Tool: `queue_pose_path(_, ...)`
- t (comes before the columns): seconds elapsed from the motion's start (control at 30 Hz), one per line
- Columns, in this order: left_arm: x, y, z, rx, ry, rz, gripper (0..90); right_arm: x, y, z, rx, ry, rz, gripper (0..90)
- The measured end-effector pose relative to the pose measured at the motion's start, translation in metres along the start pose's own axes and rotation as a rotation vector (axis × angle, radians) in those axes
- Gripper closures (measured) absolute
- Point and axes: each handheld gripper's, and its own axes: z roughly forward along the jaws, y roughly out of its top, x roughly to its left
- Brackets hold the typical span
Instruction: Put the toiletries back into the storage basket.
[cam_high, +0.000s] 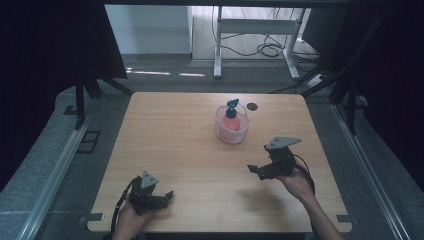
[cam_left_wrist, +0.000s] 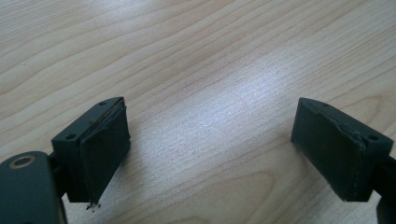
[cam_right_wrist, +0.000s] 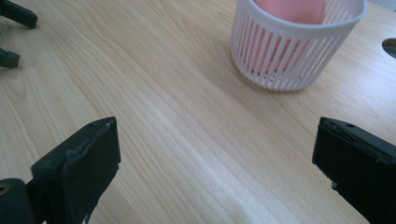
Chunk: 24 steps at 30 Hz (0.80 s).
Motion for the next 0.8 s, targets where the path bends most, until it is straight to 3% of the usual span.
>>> queue_pose_path(0.8, 0.0, 0.0, 0.0, 0.0, 0.002, 0.0, 11.2, 0.0, -0.055, -0.003, 0.026, -0.034, 0.044, 0.7)
